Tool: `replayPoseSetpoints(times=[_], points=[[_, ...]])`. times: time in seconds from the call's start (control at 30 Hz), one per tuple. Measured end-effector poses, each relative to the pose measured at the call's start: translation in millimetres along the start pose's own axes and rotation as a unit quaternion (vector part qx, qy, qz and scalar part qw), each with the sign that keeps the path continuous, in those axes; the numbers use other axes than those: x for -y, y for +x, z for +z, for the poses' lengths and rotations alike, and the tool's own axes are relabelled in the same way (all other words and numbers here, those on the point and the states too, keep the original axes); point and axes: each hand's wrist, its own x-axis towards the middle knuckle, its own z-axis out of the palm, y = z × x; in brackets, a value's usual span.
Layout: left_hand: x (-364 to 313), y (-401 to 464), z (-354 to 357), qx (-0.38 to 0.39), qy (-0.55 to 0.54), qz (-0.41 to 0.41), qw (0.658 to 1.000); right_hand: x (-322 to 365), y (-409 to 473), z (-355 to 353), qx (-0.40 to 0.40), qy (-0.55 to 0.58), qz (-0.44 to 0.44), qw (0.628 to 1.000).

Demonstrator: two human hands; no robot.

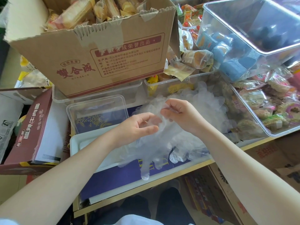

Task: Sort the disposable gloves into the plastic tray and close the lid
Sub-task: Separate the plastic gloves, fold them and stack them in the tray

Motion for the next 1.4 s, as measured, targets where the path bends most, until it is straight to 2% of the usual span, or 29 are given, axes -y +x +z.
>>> replayPoseSetpoints(times=[0.1,0.23,0.37,0.47,0.63,0.67,0.73,0.8,0.83,0.9,0.93,0.97,1.0,1.03,1.1,1.17,1.27,1.3,1.4], points=[[-2,2,4,0.000,0.005,-0.002,1.000,-2,0,5,-0.016,-0.005,0.013,1.000],[2,-9,-5,0.001,-0.082,-0.006,0.997,-8,-3,0,-0.028,0.019,-0.002,0.999],[9,-20,-15,-0.010,-0.088,0.026,0.996,-14,-6,0,-0.030,0.044,-0.008,0.999],[16,-30,-13,0.002,-0.140,0.028,0.990,-15,-7,2,-0.031,0.069,-0.017,0.997],[22,-39,-16,-0.066,-0.096,0.000,0.993,-13,-5,3,-0.015,0.017,-0.042,0.999],[22,-41,-18,-0.078,-0.065,0.006,0.995,-11,-5,3,-0.016,0.015,-0.046,0.999],[25,-44,-23,-0.115,0.074,0.041,0.990,-9,-4,4,-0.019,0.012,-0.055,0.998],[32,-45,-28,-0.140,0.222,0.077,0.962,-10,-3,5,-0.025,-0.002,-0.060,0.998],[34,-44,-32,-0.147,0.276,0.061,0.948,-11,-2,6,-0.031,-0.015,-0.061,0.998],[39,-43,-40,-0.135,0.390,-0.052,0.909,-15,0,10,-0.053,-0.053,-0.070,0.995],[41,-43,-43,-0.124,0.459,-0.134,0.870,-17,1,13,-0.065,-0.075,-0.078,0.992],[42,-43,-44,-0.131,0.505,-0.185,0.833,-19,1,16,-0.075,-0.093,-0.084,0.989],[43,-42,-43,-0.158,0.511,-0.200,0.821,-20,1,18,-0.078,-0.101,-0.088,0.988],[44,-42,-42,-0.218,0.474,-0.169,0.836,-20,1,19,-0.072,-0.104,-0.092,0.988],[35,-37,-32,-0.310,0.319,-0.047,0.894,-16,0,20,-0.041,-0.107,-0.110,0.987],[15,-28,-21,-0.254,0.238,0.027,0.937,-9,0,21,-0.006,-0.112,-0.125,0.986],[-4,-12,-1,-0.126,0.169,0.019,0.977,3,2,23,0.000,-0.124,-0.155,0.980],[-5,-8,3,-0.119,0.132,0.016,0.984,6,3,23,-0.003,-0.122,-0.161,0.979],[-6,-1,7,-0.181,0.088,0.034,0.979,10,4,17,-0.038,-0.096,-0.157,0.982]])
